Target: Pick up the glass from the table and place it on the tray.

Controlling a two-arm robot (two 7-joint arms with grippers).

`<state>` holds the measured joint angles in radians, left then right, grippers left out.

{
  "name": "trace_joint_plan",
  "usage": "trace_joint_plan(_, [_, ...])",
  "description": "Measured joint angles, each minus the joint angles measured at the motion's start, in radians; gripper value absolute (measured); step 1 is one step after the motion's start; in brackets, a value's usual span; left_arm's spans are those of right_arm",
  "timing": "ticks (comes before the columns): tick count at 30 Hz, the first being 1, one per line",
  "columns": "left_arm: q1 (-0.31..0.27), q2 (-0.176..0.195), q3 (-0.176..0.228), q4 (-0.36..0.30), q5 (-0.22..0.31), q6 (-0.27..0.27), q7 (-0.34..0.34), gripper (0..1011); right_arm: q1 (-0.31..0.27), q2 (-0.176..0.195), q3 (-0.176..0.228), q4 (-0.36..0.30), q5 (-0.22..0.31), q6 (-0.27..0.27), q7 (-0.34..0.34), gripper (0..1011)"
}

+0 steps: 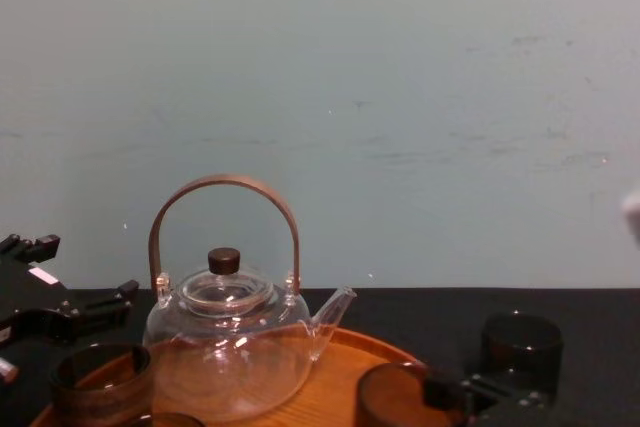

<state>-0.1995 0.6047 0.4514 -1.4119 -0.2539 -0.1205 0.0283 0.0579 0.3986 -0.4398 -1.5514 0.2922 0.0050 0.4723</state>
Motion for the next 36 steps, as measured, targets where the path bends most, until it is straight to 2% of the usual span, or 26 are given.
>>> trace_joint_plan(14, [0.0, 0.0, 0.0, 0.0, 0.0, 0.0, 0.0, 1001, 0.054, -0.043, -0.071, 0.068, -0.03, 0.001, 0.005, 905])
trace_joint_plan(36, [0.0, 0.0, 0.0, 0.0, 0.0, 0.0, 0.0, 1001, 0.08, -0.062, -0.101, 0.12, -0.028, -0.017, 0.032, 905])
